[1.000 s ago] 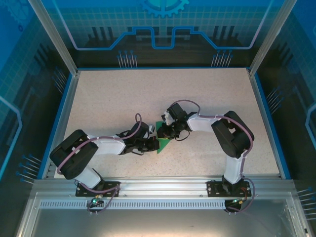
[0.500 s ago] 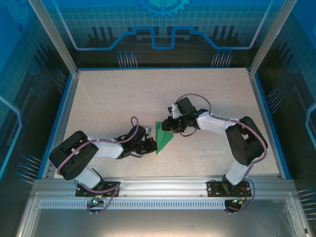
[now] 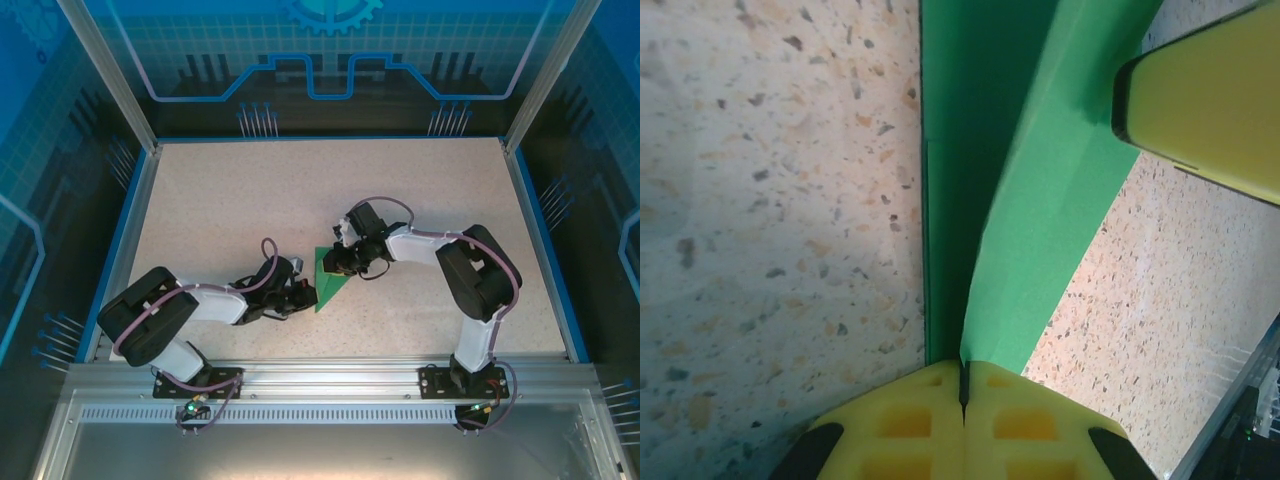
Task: Fold a paper plane with a square sheet of paper (pick it up from the middle)
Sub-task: Fourth fold the wing at the center of the table.
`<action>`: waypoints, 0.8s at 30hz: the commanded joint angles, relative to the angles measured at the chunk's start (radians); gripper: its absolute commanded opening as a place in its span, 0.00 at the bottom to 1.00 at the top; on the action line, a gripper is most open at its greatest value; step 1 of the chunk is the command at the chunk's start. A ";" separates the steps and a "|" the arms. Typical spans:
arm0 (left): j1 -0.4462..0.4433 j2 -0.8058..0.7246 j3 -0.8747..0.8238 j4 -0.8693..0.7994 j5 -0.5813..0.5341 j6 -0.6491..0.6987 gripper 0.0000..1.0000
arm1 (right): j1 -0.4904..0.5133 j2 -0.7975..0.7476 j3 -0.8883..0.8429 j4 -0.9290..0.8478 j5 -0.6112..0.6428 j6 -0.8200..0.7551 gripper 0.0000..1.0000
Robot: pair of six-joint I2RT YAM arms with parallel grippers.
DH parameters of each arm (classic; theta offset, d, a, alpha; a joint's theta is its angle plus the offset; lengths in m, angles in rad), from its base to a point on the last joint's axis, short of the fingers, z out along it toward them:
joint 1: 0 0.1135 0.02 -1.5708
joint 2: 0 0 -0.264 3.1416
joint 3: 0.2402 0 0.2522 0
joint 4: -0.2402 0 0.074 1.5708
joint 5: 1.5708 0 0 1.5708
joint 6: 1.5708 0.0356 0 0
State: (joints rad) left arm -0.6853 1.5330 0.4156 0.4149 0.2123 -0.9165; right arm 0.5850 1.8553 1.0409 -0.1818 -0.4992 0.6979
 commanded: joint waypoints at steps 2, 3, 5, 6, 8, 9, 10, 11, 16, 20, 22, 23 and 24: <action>-0.006 -0.002 -0.031 -0.036 -0.047 -0.018 0.00 | 0.015 0.028 0.039 0.006 -0.044 -0.015 0.20; -0.007 0.000 -0.036 -0.025 -0.047 -0.024 0.00 | 0.016 0.033 0.042 0.005 -0.047 -0.015 0.20; -0.009 0.008 -0.039 -0.016 -0.045 -0.025 0.00 | 0.019 0.045 0.050 0.004 -0.048 -0.018 0.20; -0.008 0.011 -0.039 -0.018 -0.044 -0.024 0.00 | 0.021 0.052 0.055 0.004 -0.055 -0.021 0.21; -0.008 0.009 -0.042 -0.023 -0.049 -0.026 0.00 | 0.024 0.065 0.066 -0.004 -0.053 -0.027 0.21; -0.008 0.006 -0.047 -0.021 -0.053 -0.031 0.00 | 0.023 0.074 0.072 -0.009 -0.052 -0.029 0.20; -0.008 0.003 -0.049 -0.023 -0.055 -0.032 0.00 | 0.022 0.081 0.074 -0.011 -0.043 -0.029 0.20; -0.009 0.001 -0.048 -0.030 -0.058 -0.030 0.00 | 0.022 0.085 0.074 -0.009 -0.037 -0.028 0.20; -0.012 -0.012 -0.041 -0.054 -0.057 -0.016 0.00 | 0.021 0.127 0.099 -0.004 -0.052 -0.036 0.20; -0.012 -0.019 -0.031 -0.072 -0.056 -0.012 0.04 | 0.018 0.155 0.108 -0.017 -0.039 -0.046 0.19; -0.013 -0.031 -0.032 -0.082 -0.063 -0.012 0.07 | 0.016 0.164 0.108 -0.021 -0.033 -0.050 0.18; -0.013 -0.041 -0.030 -0.094 -0.066 -0.012 0.13 | 0.015 0.169 0.106 -0.024 -0.032 -0.052 0.18; -0.014 -0.050 -0.027 -0.104 -0.068 -0.011 0.17 | 0.016 0.173 0.105 -0.027 -0.029 -0.052 0.18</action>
State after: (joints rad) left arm -0.6926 1.5093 0.3965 0.4198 0.1833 -0.9428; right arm 0.5961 1.9923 1.1282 -0.1822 -0.5396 0.6693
